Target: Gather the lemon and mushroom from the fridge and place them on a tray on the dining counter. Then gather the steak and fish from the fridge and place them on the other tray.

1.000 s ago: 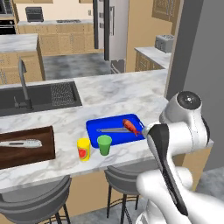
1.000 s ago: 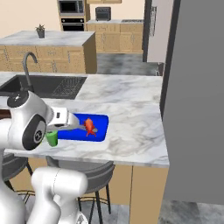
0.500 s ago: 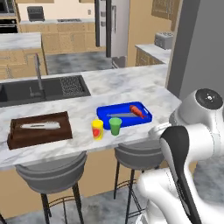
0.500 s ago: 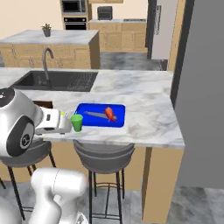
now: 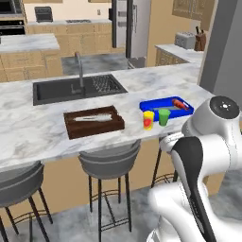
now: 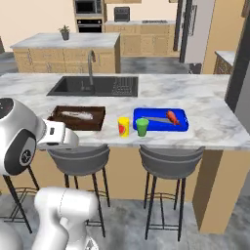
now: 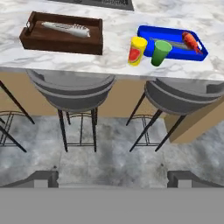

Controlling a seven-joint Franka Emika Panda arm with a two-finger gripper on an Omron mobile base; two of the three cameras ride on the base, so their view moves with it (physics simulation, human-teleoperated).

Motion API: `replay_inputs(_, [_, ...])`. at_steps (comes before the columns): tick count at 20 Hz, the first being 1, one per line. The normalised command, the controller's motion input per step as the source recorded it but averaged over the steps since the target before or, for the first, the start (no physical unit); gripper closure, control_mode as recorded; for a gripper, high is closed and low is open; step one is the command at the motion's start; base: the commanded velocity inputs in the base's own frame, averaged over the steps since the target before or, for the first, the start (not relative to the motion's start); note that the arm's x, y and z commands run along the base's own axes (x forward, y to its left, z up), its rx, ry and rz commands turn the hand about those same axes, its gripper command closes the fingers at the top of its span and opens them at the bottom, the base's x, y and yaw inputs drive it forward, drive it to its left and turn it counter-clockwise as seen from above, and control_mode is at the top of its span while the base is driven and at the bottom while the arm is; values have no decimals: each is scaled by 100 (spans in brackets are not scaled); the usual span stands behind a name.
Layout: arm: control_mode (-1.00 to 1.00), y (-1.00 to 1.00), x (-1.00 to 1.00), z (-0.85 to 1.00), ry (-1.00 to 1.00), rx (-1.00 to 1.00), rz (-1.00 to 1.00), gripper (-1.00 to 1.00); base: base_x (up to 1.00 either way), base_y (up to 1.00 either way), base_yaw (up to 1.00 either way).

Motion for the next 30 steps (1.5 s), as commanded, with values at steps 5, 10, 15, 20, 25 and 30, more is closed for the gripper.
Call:
replay_inputs(5, [100,0,0,0,0,0,0,-100,-57,100,-13])
replay_inputs(10, [100,0,0,0,0,0,0,-100,-42,100,-12])
replay_inputs(15, [100,0,0,0,0,0,0,-100,-28,100,-13])
replay_inputs(20, [100,0,0,0,0,0,0,-100,-23,100,-12])
replay_inputs(25, [100,0,0,0,0,0,0,-100,-17,100,-12])
replay_inputs(30, [100,0,0,0,0,0,0,-100,-5,100,-11])
